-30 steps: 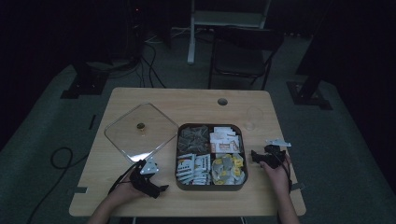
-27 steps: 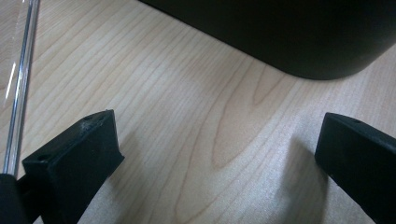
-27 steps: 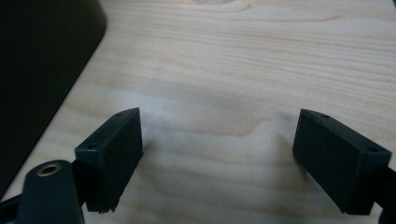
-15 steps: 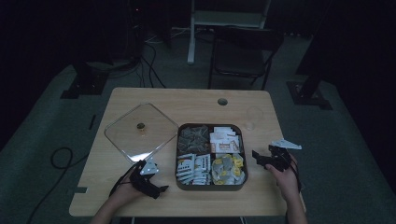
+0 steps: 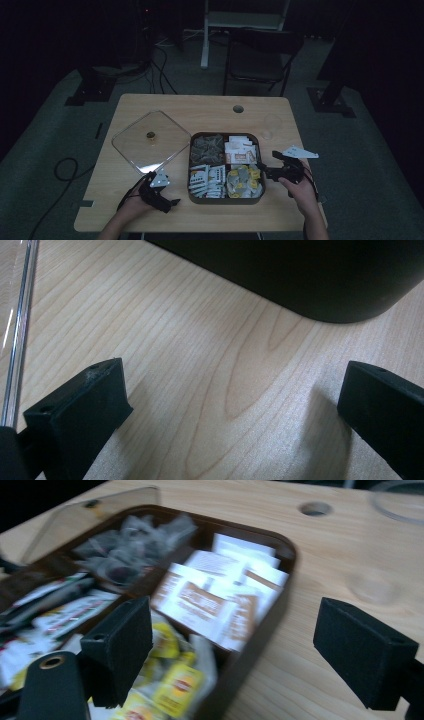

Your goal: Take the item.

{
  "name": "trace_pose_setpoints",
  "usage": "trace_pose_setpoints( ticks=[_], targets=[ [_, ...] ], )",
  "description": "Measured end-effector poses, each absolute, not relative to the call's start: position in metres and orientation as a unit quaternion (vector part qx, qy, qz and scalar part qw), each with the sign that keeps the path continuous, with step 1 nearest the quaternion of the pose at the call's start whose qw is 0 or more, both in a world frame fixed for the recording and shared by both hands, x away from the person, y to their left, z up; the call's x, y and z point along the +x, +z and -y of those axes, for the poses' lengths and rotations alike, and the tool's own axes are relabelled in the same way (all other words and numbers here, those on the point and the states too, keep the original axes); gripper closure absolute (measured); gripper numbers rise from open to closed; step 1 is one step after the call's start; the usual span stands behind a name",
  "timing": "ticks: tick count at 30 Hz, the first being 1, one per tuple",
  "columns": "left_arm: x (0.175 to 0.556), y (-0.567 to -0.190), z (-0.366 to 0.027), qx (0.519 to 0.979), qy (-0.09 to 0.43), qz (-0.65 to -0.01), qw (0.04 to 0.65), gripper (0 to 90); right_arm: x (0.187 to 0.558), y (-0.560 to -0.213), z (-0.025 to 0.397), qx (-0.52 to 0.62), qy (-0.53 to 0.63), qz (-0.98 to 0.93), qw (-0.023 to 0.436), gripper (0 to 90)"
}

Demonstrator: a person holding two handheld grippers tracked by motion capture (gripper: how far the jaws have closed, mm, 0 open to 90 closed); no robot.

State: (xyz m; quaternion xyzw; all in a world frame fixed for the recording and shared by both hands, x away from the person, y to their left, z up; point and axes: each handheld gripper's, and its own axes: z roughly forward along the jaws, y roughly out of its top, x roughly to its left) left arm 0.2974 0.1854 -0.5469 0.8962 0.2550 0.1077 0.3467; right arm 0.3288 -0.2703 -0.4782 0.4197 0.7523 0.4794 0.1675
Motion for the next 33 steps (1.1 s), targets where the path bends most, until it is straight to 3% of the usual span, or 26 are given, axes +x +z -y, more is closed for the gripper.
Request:
trace_pose_setpoints(
  ticks=[6,9,13,16,33],
  targets=[
    [0.297,-0.547,-0.185,0.896,0.108,-0.255,0.347,0.3,0.325,-0.478,0.253,0.371,0.498,-0.769,0.151,15.7],
    [0.297,-0.547,-0.185,0.896,0.108,-0.255,0.347,0.3,0.322,-0.478,0.246,0.355,0.499,-0.777,0.145,22.1],
    [0.297,-0.547,-0.185,0.896,0.108,-0.255,0.347,0.4,0.320,-0.481,0.239,0.345,0.492,-0.788,0.134,23.4],
    [0.297,-0.547,-0.185,0.896,0.108,-0.255,0.347,0.3,0.319,-0.487,0.229,0.332,0.477,-0.806,0.111,29.9],
    [0.297,-0.547,-0.185,0.896,0.108,-0.255,0.347,0.4,0.323,-0.502,0.217,0.282,0.414,-0.860,0.101,54.9]
  ],
)
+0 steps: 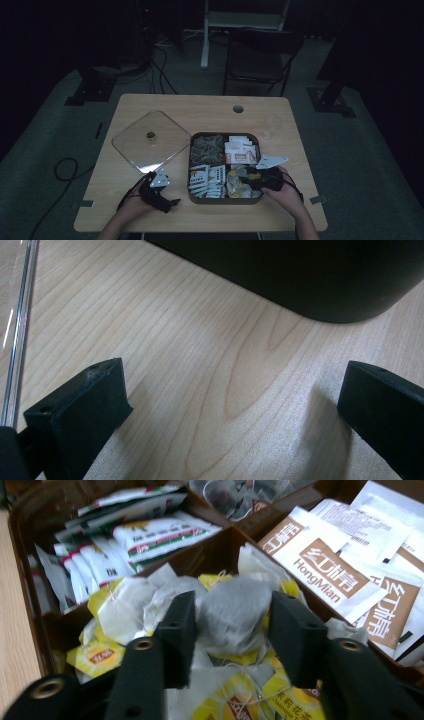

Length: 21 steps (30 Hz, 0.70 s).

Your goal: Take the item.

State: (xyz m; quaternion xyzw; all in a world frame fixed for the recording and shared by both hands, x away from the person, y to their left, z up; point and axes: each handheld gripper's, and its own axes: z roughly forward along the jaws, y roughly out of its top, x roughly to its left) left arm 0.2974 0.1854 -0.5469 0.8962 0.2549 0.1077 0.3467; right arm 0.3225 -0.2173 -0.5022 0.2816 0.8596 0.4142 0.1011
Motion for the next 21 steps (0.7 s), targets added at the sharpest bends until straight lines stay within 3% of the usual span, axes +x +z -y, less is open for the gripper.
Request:
trace_pose_setpoints(
  ticks=[11,21],
  targets=[
    [0.297,-0.547,-0.185,0.896,0.108,-0.255,0.347,0.3,0.321,-0.499,0.218,0.296,0.408,-0.861,0.068,75.7],
    [0.297,-0.547,-0.185,0.896,0.108,-0.255,0.347,0.3,0.319,-0.484,0.222,0.291,0.436,-0.849,0.060,79.6]
  ],
)
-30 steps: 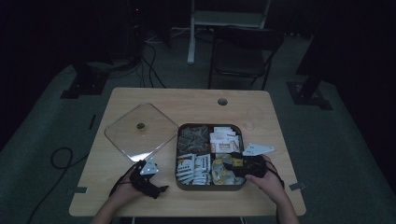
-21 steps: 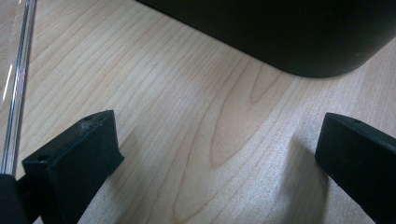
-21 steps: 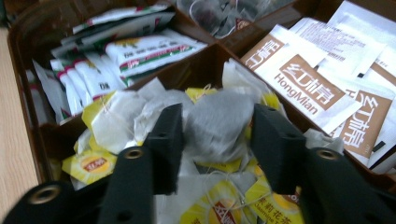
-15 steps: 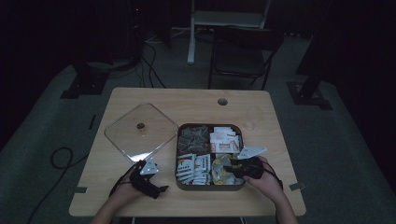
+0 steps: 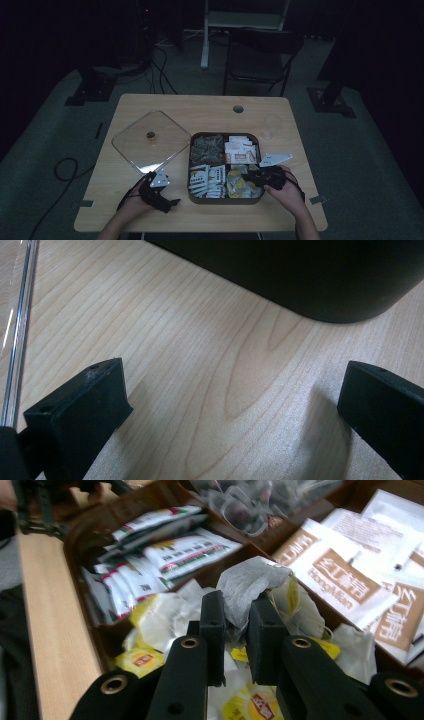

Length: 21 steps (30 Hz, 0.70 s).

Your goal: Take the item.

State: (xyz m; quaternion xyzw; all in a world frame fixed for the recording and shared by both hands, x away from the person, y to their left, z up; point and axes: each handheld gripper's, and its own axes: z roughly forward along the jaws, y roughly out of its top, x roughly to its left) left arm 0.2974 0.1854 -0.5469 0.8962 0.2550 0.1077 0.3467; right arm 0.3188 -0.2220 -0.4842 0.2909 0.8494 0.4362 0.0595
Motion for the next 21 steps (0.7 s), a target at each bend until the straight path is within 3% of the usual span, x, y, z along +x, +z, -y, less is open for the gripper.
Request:
trace_pose_setpoints(
  ticks=[21],
  targets=[
    [0.297,-0.547,-0.185,0.896,0.108,-0.255,0.348,0.4,0.327,-0.446,0.237,0.297,0.491,-0.813,0.094,81.4]
  ],
)
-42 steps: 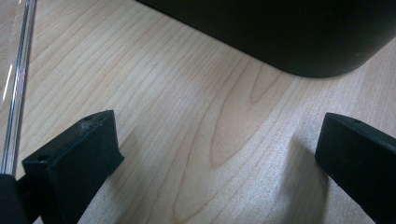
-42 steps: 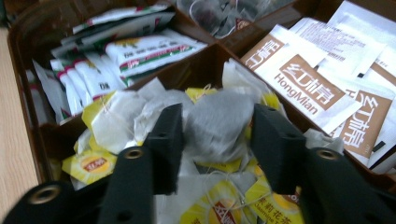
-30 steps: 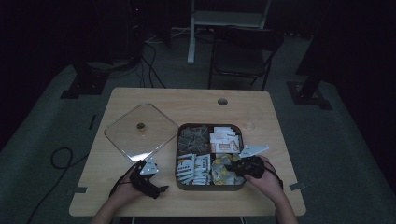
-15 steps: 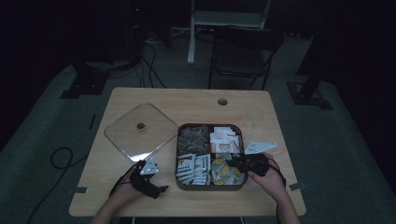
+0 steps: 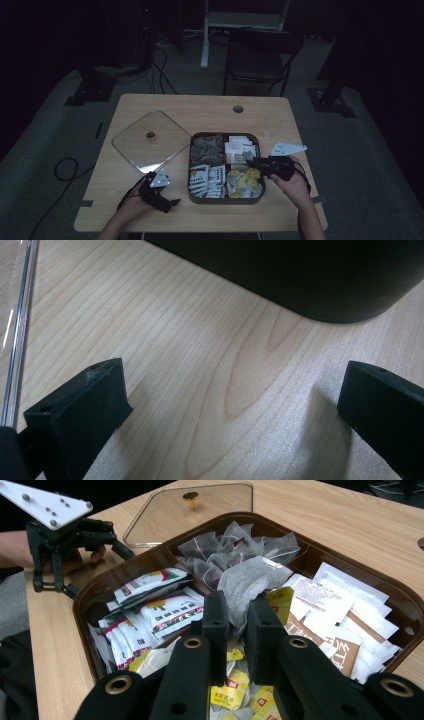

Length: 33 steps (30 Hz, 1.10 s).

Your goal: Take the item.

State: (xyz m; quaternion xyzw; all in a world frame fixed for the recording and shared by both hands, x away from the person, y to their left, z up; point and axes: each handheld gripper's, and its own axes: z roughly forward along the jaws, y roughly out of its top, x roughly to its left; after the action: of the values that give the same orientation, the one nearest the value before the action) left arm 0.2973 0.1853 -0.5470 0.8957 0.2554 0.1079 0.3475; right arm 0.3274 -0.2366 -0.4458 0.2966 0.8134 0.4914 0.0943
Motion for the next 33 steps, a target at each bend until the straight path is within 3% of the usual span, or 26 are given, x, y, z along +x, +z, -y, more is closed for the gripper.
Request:
trace_pose_setpoints(
  ticks=[33],
  targets=[
    [0.297,-0.547,-0.185,0.896,0.108,-0.255,0.347,0.4,0.389,-0.405,0.280,0.357,0.524,-0.752,0.182,81.3]
  ],
)
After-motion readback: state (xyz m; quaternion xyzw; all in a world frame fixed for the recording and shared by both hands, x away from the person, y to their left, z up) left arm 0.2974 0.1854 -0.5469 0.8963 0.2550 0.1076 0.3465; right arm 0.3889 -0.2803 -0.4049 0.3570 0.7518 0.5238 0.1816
